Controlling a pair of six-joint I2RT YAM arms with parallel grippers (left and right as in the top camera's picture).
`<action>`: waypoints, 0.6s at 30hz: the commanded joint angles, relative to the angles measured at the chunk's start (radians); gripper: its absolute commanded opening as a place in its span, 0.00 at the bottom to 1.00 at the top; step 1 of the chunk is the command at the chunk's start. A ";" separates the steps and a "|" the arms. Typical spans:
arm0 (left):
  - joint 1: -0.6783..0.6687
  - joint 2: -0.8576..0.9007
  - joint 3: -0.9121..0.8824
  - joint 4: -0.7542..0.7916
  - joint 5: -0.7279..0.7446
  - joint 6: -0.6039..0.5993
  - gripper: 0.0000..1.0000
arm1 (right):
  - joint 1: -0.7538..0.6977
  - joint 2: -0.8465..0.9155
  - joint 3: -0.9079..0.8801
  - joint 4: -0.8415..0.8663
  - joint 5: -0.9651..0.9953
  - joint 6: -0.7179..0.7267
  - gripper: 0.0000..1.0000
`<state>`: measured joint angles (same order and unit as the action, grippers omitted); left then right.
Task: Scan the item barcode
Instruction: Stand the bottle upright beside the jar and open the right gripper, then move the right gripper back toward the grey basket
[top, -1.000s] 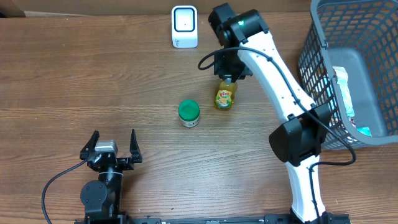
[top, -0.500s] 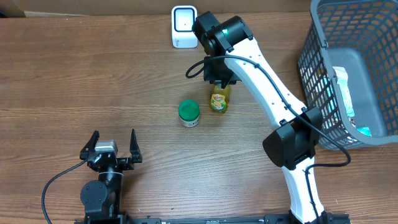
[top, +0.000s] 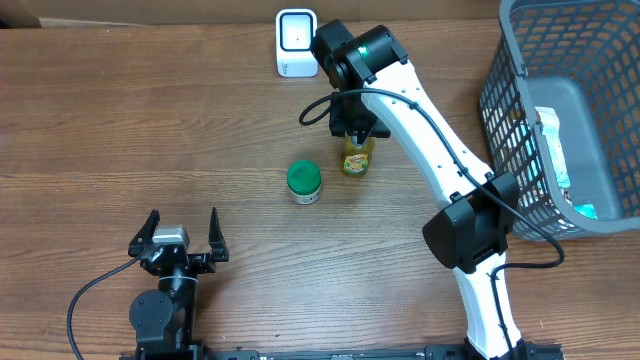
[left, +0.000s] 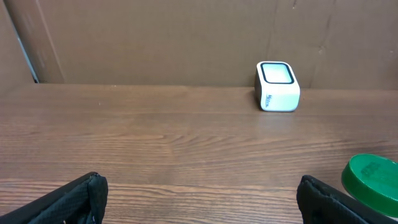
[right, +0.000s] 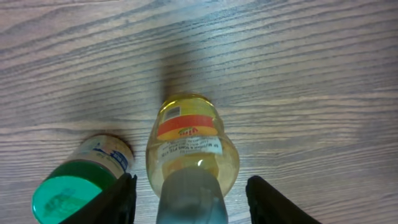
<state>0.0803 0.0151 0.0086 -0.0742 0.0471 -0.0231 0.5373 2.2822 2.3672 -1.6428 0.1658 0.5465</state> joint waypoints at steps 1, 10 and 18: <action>0.005 -0.010 -0.004 -0.001 -0.005 0.001 1.00 | -0.012 -0.052 0.003 0.019 0.017 0.004 0.57; 0.005 -0.010 -0.004 -0.001 -0.005 0.001 1.00 | -0.135 -0.079 0.004 0.082 -0.118 0.116 1.00; 0.005 -0.010 -0.004 -0.001 -0.005 0.001 1.00 | -0.269 -0.078 0.003 0.044 -0.462 0.165 1.00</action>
<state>0.0803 0.0151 0.0086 -0.0742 0.0471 -0.0231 0.2871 2.2581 2.3672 -1.5921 -0.1333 0.6838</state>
